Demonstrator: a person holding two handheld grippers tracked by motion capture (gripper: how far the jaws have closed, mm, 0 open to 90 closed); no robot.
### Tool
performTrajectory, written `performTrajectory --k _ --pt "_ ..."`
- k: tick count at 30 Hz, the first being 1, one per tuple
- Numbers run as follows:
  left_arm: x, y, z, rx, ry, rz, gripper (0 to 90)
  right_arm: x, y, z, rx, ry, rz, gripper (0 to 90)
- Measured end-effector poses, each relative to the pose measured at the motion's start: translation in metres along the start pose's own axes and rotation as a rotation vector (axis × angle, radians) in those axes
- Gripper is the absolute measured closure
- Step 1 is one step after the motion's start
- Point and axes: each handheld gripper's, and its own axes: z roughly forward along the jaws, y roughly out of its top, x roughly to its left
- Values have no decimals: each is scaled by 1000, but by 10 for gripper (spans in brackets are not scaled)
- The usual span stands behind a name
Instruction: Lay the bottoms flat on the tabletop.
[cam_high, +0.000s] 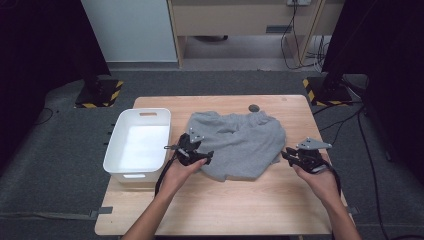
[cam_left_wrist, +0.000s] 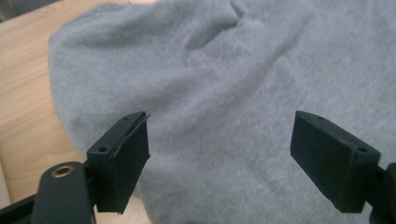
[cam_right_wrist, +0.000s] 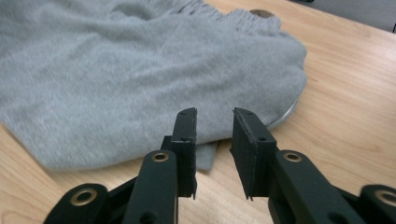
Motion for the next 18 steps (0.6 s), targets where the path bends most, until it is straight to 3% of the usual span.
performTrajectory --k 12,18 --pt "-5 -18 -1 -16 -1 -26 195 2 -5 5 12 -21 2 789" --pt "-8 -31 -3 -38 -9 -36 203 0 -13 11 52 -25 0 831"
